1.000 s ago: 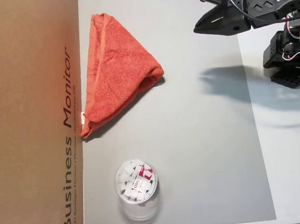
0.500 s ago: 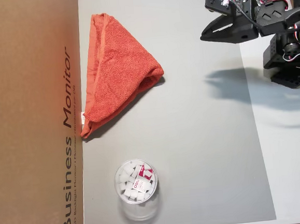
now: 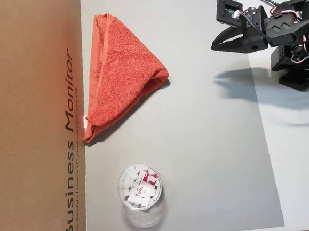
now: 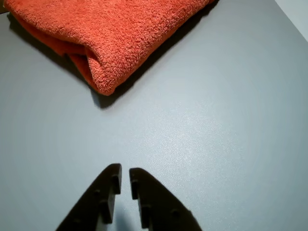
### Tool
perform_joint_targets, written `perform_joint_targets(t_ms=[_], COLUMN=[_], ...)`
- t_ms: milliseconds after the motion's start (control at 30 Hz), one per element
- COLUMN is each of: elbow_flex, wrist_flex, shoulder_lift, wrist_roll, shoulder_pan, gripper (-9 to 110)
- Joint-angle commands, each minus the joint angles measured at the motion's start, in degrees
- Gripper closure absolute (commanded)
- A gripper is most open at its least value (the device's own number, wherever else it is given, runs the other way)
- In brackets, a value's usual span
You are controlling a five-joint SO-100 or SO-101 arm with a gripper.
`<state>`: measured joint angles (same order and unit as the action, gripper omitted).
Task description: Fold the blanket.
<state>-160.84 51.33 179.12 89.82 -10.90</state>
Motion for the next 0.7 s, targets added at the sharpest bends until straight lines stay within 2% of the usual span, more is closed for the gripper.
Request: perform_joint_targets(t_ms=[0,667], elbow_flex=[-1.1,-13.2], wrist_flex=[-0.1,-0.9], shoulder_lift=[3.1,13.6], wrist_roll=[-0.3,-0.4], shoulder_pan=[0.3,3.4], gripper=[102,102])
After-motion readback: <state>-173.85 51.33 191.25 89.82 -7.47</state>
